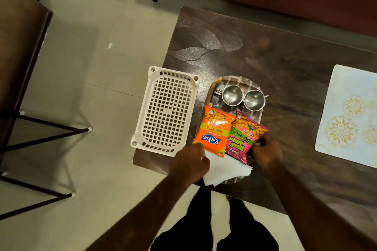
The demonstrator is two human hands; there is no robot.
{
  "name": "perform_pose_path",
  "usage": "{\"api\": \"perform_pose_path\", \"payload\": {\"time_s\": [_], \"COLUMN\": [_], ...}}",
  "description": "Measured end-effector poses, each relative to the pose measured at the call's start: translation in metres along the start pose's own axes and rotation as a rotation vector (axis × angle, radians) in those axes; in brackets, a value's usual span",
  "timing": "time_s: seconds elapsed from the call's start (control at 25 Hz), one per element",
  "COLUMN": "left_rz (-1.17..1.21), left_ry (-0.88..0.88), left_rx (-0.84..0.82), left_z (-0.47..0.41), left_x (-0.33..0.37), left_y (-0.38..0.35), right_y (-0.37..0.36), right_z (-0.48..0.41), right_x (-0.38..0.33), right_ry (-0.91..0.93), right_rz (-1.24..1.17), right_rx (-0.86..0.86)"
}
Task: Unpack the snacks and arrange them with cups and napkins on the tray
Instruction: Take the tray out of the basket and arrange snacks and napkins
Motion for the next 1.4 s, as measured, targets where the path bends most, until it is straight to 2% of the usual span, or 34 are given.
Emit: {"api": "perform_pose_path", "payload": {"time_s": [0.08, 0.16, 0.28, 0.36, 0.52, 0.64, 0.8, 0.88, 1.0, 1.12, 1.28, 1.4], "left_rz": [-0.058, -0.008, 0.262, 0.482, 0.628, 0.66, 0.635, 0.674, 0.668, 0.636, 0.746, 0.885], "left_ry": [0.101, 0.217, 0.415, 0.531, 0.614, 0.631, 0.636, 0.646, 0.624, 0.554, 0.484, 0.434], "left_rx": [-0.147, -0.198, -0.201, -0.188, -0.188, -0.218, -0.246, -0.316, -0.479, -0.55, -0.539, -0.409], "left_z": [0.012, 0.018, 0.015, 0.011, 0.008, 0.012, 0.024, 0.034, 0.049, 0.057, 0.059, 0.048], "left_x": [-0.01, -0.023, -0.038, -0.042, -0.041, -0.037, -0.039, -0.042, -0.045, -0.053, -0.066, -0.076], "left_y": [-0.039, -0.061, -0.073, -0.075, -0.076, -0.074, -0.068, -0.063, -0.055, -0.045, -0.022, 0.013], "right_y": [0.004, 0.0, -0.019, -0.022, -0.03, -0.035, -0.041, -0.04, -0.038, -0.041, -0.046, -0.059], "right_z": [0.01, 0.022, 0.042, 0.051, 0.056, 0.061, 0.075, 0.081, 0.084, 0.096, 0.111, 0.11], "right_x": [0.0, 0.004, 0.015, 0.018, 0.023, 0.023, 0.024, 0.023, 0.017, 0.006, -0.022, -0.064], "right_ry": [0.0, 0.014, 0.064, 0.102, 0.074, -0.013, -0.147, -0.178, -0.116, -0.038, 0.019, 0.125], "right_rz": [0.053, 0.121, 0.286, 0.283, 0.362, 0.328, 0.15, 0.109, 0.119, 0.201, 0.178, 0.115], "right_rx": [0.009, -0.064, -0.222, -0.23, -0.322, -0.413, -0.572, -0.615, -0.651, -0.826, -0.902, -0.86]}}
Point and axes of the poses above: each hand's wrist, its own z-axis away from the middle knuckle, its own y-axis out of the back of the hand, x = y × z, the point moved 7 cm from there along -z, towards the middle knuckle, and after that the axes turned 6 degrees about y, right-handed, at the moved point
